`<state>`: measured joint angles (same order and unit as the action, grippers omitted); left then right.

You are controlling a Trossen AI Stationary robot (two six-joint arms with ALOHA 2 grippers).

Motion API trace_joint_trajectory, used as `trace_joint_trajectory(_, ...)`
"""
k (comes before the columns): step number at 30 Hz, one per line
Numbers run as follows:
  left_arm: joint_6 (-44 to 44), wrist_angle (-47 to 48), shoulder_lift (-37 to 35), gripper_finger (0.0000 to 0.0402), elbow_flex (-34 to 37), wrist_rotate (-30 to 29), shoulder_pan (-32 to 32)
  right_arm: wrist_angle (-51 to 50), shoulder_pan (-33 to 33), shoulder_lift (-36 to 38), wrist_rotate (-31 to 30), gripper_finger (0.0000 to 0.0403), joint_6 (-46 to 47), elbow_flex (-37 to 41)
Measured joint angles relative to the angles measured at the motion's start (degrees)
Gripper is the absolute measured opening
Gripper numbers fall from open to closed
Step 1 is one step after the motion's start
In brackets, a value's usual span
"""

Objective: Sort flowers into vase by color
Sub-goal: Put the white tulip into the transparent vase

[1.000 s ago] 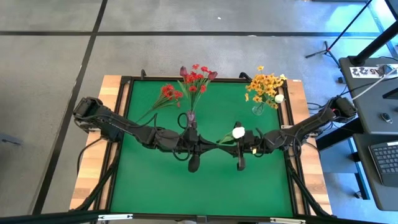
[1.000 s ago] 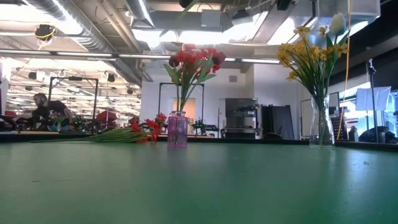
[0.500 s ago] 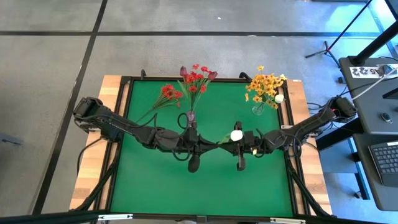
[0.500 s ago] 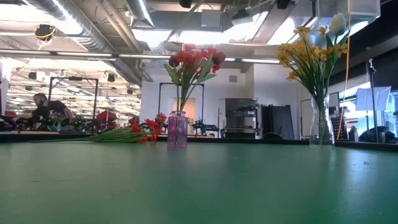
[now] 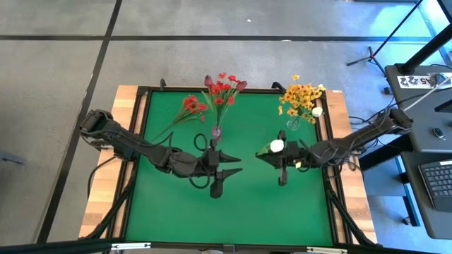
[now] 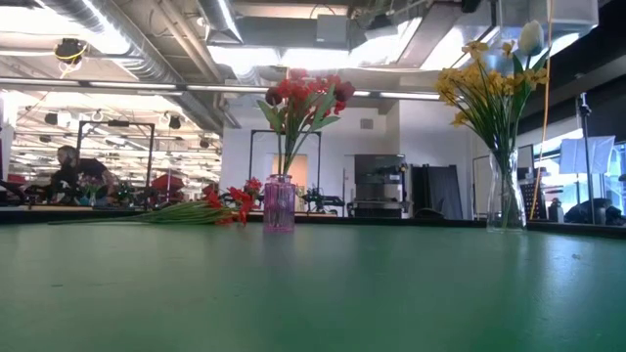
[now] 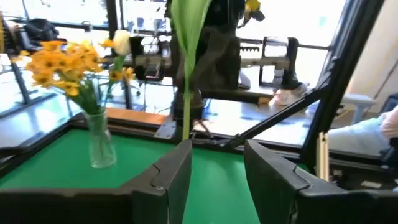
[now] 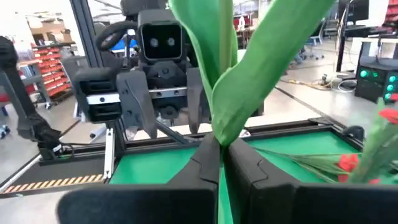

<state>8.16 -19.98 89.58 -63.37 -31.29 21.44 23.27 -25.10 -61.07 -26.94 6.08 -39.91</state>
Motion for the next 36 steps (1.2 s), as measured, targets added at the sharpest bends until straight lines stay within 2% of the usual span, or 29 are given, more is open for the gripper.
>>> trace_joint_trajectory(7,1.66,5.10,-1.70,0.0149,0.00,-4.80,1.14,-27.60,-0.04,8.73,-3.85,0.0005,4.36,-9.37)
trace_joint_trajectory(16,6.09,11.97,-1.68,0.0140,0.04,-5.32,0.66,-56.37,-0.04,8.07,-11.86,0.0007,6.50,-29.48)
trace_joint_trajectory(24,6.49,12.18,-1.68,0.0133,0.04,-5.33,0.66,-66.04,-0.04,7.39,-22.94,0.0007,5.07,-42.02)
trace_joint_trajectory(32,6.84,13.26,-1.68,0.0133,0.04,-5.34,0.53,-67.26,0.00,7.46,-34.91,0.0004,-0.38,-46.57)
trace_joint_trajectory(36,6.91,13.26,-1.66,0.0133,0.04,-5.33,0.53,-67.23,0.00,7.73,-38.74,0.0005,-2.08,-48.06)
